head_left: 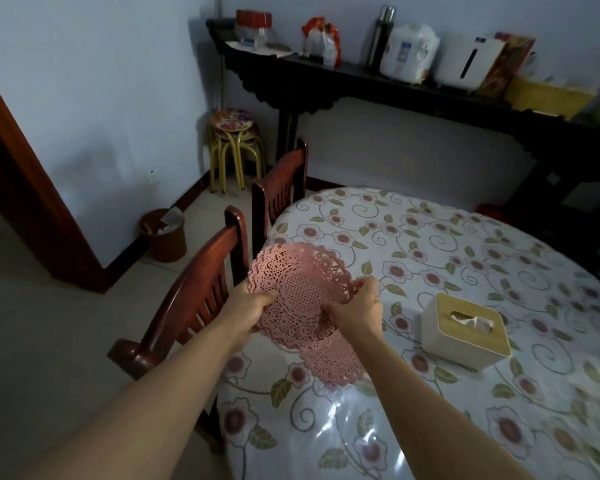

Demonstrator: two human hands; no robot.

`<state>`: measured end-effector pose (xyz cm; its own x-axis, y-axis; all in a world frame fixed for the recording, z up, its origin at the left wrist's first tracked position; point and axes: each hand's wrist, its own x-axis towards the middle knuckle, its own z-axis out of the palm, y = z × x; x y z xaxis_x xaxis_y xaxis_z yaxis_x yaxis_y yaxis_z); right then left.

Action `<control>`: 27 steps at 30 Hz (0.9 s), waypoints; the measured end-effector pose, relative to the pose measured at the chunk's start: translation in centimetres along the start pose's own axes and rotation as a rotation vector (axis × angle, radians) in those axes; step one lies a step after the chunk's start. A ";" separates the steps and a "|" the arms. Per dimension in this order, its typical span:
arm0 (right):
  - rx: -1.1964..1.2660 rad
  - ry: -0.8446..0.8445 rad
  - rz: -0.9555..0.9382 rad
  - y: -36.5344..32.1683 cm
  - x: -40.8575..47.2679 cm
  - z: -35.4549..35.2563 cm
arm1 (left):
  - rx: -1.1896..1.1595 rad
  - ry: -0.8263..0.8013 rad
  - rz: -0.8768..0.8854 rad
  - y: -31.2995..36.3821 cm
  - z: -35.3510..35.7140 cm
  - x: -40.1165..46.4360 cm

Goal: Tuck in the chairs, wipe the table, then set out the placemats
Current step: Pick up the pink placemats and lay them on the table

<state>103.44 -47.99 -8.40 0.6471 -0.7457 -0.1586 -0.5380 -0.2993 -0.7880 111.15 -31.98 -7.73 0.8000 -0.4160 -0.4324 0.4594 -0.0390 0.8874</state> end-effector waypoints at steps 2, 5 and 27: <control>0.054 0.024 0.033 -0.2 1.1 -0.6 | 0.024 -0.004 0.008 0.3 0.5 0.8; 0.023 0.017 0.049 0.1 4.1 -1.2 | 0.036 -0.001 0.008 0.8 1.5 2.8; 0.414 0.193 0.268 6.6 35.7 4.0 | 0.371 0.469 0.033 1.7 9.2 28.0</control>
<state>125.18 -74.26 -21.58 0.3839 -0.8714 -0.3055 -0.3875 0.1482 -0.9099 130.80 -52.11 -16.87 0.9352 0.0201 -0.3535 0.3338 -0.3826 0.8615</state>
